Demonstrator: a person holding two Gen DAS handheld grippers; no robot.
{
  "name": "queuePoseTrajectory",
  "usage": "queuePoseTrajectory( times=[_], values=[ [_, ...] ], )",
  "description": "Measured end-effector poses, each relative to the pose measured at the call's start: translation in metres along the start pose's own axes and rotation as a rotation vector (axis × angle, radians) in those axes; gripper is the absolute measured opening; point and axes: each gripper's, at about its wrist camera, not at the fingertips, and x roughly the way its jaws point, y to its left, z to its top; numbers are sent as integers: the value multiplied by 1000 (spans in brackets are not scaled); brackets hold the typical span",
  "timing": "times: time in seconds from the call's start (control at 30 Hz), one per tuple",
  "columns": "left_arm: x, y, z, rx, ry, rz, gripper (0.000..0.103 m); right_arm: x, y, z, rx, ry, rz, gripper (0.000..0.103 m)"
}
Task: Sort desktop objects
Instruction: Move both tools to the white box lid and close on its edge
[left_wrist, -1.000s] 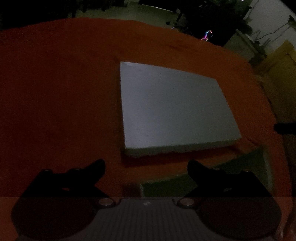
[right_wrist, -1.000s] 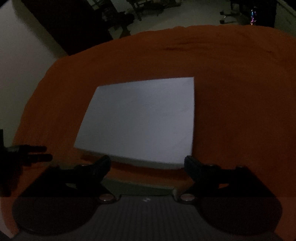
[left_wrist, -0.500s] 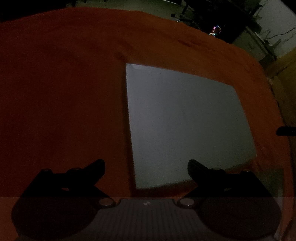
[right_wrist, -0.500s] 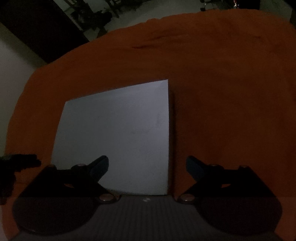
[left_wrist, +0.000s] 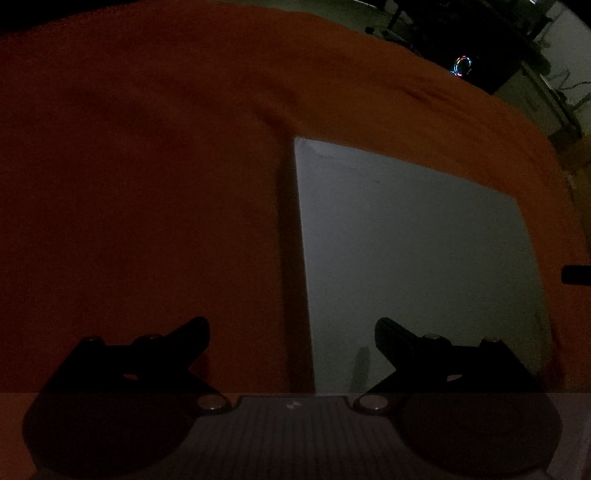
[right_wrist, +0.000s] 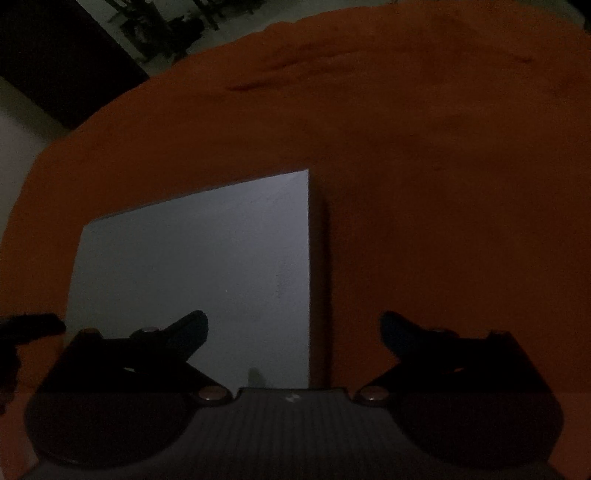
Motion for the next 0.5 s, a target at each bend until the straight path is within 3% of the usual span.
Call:
queuePoseTrajectory(
  times=[0.5],
  values=[
    [37, 1, 26, 12, 40, -99, 103, 46, -3, 15, 13, 93, 27, 103]
  ],
)
